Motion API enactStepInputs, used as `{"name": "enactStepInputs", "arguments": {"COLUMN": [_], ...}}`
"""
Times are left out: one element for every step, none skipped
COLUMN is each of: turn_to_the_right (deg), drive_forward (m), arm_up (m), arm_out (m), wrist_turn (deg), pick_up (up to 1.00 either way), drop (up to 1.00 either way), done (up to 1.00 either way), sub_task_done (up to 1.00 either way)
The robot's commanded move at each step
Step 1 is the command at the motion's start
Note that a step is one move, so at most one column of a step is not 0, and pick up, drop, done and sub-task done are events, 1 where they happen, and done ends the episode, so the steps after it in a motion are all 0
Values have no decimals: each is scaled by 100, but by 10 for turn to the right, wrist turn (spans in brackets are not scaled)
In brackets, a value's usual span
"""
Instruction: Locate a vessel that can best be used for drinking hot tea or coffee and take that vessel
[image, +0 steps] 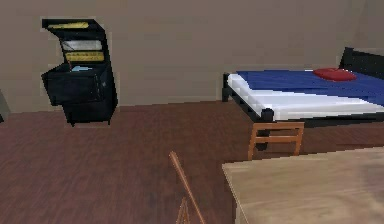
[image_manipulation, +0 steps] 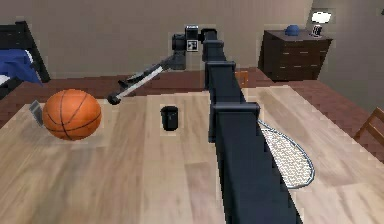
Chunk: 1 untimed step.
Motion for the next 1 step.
{"name": "enactStepInputs", "arguments": {"turn_to_the_right": [0], "drive_forward": [0], "arm_up": [0], "arm_out": [0], "wrist_turn": [450], "pick_up": [0], "drop": [0], "done": [0], "sub_task_done": [0]}}
